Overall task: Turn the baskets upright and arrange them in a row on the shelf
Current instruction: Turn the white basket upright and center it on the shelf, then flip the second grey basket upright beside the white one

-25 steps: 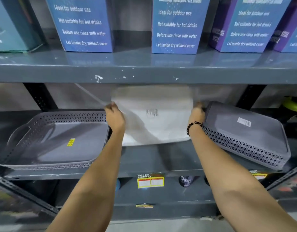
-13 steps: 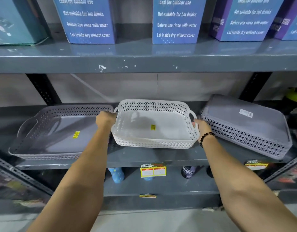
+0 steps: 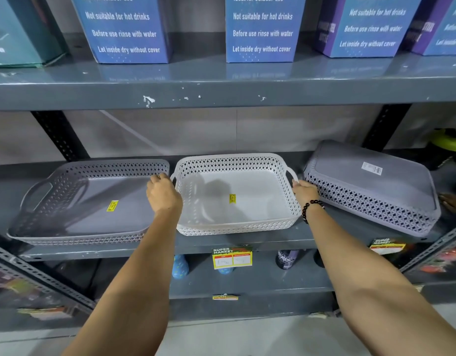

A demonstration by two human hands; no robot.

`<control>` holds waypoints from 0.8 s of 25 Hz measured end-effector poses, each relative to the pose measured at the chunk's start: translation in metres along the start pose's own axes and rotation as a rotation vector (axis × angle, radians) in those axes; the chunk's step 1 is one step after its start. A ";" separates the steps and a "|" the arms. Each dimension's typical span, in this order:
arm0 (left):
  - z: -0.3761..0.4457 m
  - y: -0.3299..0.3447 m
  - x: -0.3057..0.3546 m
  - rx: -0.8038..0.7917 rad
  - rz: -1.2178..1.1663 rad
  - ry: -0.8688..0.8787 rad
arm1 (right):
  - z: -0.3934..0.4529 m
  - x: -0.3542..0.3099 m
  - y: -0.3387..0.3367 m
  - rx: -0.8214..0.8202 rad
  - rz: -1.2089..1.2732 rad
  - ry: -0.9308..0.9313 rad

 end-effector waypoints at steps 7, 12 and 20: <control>-0.002 0.002 -0.003 -0.036 -0.078 0.001 | 0.004 -0.002 0.001 0.020 -0.149 0.063; -0.005 0.007 0.009 -0.019 -0.005 0.073 | -0.006 -0.015 -0.001 0.038 -0.226 0.040; -0.027 0.058 0.146 -0.212 -0.140 0.440 | -0.041 -0.050 -0.064 0.265 -0.375 -0.207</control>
Point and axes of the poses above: each hand's wrist, its own z-axis towards the middle knuckle, its own y-axis out of the palm, x = y × z, the point moved 7 cm from there along z, towards the middle knuckle, and after that the axes turned 12 degrees about -x, right-handed, at the moved point
